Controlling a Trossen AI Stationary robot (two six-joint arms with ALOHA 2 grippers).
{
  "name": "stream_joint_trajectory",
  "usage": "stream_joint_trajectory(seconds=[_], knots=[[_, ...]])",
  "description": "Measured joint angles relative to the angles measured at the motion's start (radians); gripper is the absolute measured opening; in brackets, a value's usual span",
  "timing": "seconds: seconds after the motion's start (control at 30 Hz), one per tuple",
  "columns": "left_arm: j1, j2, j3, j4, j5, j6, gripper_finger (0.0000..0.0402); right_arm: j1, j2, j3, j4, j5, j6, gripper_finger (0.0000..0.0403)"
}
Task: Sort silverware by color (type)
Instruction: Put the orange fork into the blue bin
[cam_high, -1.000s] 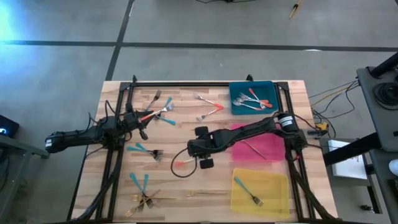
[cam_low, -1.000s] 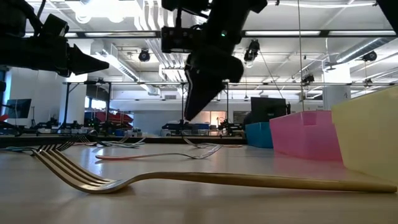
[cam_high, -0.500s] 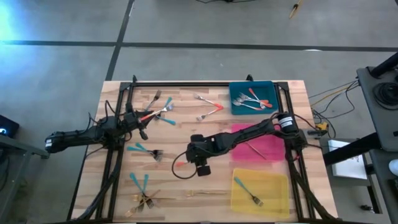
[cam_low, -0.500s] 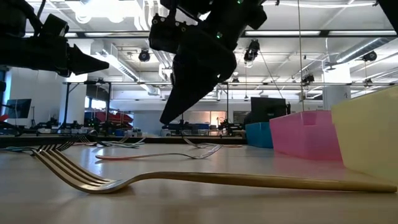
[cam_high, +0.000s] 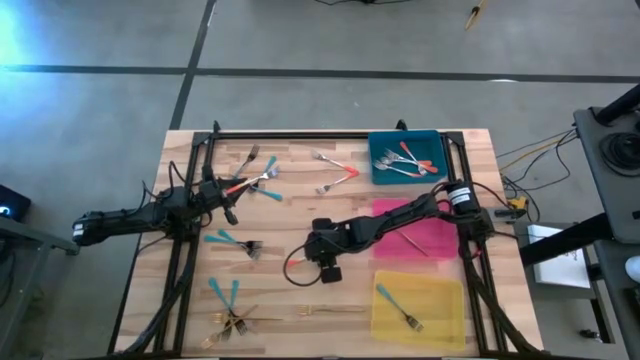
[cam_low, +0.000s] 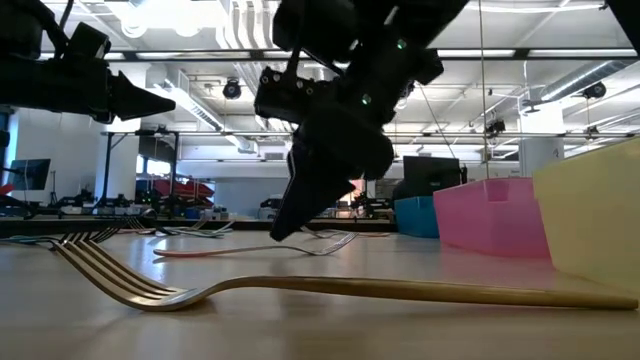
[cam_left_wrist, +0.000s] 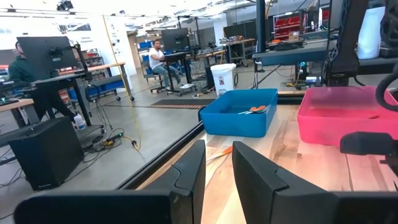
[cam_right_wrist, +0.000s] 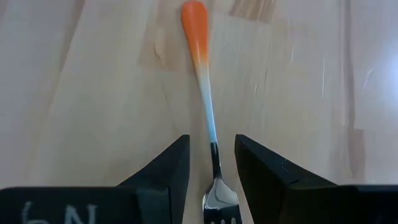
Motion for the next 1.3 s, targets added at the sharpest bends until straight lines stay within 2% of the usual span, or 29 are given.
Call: stream_joint_trajectory(seconds=[0.33, 0.43, 0.57, 0.67, 0.87, 1.13, 1.3], knots=[[0.0, 0.0, 0.0, 0.0, 0.0, 0.0, 0.0064, -0.009, -0.002, -0.089, 0.114, 0.004, -0.001, 0.0115], [0.0, 0.0, 0.0, 0.0, 0.0, 0.0, 0.0064, -0.01, -0.003, -0.097, 0.122, -0.002, -0.001, 0.0095], [0.0, 0.0, 0.0, 0.0, 0.0, 0.0, 0.0064, -0.01, -0.003, -0.097, 0.121, -0.006, -0.001, 0.0046], [0.0, 0.0, 0.0, 0.0, 0.0, 0.0, 0.0064, -0.01, -0.003, -0.097, 0.12, -0.008, 0.019, 0.0032], [0.0, 0.0, 0.0, 0.0, 0.0, 0.0, 0.0064, -0.01, -0.003, -0.097, 0.119, -0.012, 0.03, 0.0029], [0.0, 0.0, 0.0, 0.0, 0.0, 0.0, 0.0064, -0.013, 0.0, -0.101, 0.178, -0.144, 0.047, 0.0029], [0.0, 0.0, 0.0, 0.0, 0.0, 0.0, 0.0064, -0.012, 0.001, -0.101, 0.163, -0.157, 0.058, 0.0038]])
